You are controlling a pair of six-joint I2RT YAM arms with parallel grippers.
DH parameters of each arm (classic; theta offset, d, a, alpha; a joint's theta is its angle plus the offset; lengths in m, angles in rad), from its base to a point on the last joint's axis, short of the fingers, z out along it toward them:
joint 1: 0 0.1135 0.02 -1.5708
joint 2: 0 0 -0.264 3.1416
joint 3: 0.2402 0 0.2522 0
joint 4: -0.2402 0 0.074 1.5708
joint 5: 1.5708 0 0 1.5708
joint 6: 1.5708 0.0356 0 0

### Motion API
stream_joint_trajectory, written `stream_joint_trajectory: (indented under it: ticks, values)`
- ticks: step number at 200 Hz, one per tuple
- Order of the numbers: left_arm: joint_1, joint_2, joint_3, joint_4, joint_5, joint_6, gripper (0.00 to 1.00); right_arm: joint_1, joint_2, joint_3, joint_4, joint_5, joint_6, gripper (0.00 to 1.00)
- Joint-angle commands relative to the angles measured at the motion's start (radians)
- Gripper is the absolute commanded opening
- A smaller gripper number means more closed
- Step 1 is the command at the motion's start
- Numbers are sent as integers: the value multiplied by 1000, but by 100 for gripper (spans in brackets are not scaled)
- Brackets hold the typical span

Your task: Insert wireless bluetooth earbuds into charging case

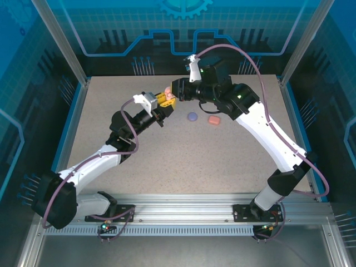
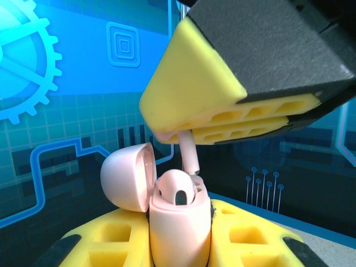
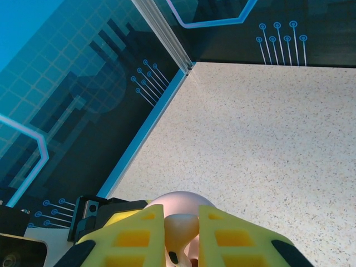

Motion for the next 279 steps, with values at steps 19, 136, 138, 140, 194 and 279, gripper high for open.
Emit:
stream_joint_trajectory:
  ticks: [19,136,138,140,194,279]
  values:
    - [-9,0,36,44,15,25,0,-10,-4,-36,29,-20,13,17]
    - [-8,-2,40,43,8,29,0,-32,-43,-105,46,-28,11,16]
    - [-9,-2,41,43,8,29,0,-33,-43,-105,46,-30,10,16]
    - [-9,-2,42,44,8,28,0,-33,-43,-105,46,-32,9,16]
    - [-9,1,46,43,10,28,0,-30,-58,-116,49,-29,6,37]
    - [-10,1,35,40,8,29,0,-87,-160,-130,83,2,38,77]
